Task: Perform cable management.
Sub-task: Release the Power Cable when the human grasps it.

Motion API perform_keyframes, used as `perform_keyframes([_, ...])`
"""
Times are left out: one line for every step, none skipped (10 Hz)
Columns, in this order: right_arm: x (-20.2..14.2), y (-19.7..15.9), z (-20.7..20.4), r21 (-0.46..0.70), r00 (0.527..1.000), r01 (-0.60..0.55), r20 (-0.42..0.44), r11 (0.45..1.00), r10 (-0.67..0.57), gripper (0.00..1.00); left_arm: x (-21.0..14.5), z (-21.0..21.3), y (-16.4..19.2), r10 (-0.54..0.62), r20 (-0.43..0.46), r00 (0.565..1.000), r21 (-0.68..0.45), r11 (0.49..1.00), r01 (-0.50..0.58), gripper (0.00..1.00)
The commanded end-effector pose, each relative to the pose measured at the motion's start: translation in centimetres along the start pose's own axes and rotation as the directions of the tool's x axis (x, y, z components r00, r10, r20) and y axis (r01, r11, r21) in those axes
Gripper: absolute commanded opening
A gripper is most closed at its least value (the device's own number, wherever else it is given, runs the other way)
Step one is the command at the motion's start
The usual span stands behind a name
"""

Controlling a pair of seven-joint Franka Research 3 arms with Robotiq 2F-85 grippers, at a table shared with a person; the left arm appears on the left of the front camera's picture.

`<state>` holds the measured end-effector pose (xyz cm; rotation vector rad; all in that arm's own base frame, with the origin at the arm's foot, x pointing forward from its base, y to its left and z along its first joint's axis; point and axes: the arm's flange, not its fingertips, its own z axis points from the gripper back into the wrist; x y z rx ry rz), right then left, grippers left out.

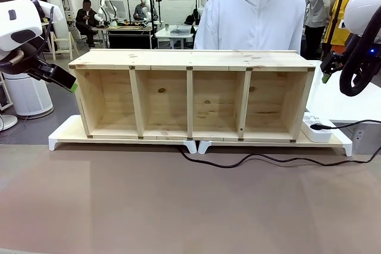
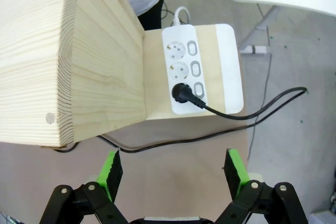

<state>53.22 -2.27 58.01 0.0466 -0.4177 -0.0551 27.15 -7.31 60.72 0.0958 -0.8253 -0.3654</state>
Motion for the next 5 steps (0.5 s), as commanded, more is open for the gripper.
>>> perform_keyframes([-0.06,-0.07,-0.15,0.002,1.0,0.003,-0.007,1.0,-0.003,1.0,0.13,-0.1,0.07,-0.009,0.008,1.0,0.008,1.0,0.008,1.0])
perform_keyframes([-0.06,-0.07,-0.15,0.002,1.0,0.003,-0.007,1.0,-0.003,1.0,0.13,-0.1,0.07,-0.009,0.008,1.0,0.008,1.0,0.008,1.0])
perform_keyframes([-0.06,-0.07,-0.15,0.002,1.0,0.003,-0.007,1.0,-0.003,1.0,0.13,-0.1,0.07,-0.009,0.008,1.0,0.008,1.0,0.008,1.0])
perform_keyframes([-0.06,-0.07,-0.15,0.002,1.0,0.003,-0.007,1.0,-0.003,1.0,0.13,-0.1,0.07,-0.009,0.008,1.0,0.008,1.0,0.008,1.0])
perform_keyframes([-0.06,-0.07,-0.15,0.002,1.0,0.003,-0.007,1.0,-0.003,1.0,0.13,-0.1,0.07,-0.009,0.008,1.0,0.008,1.0,0.008,1.0])
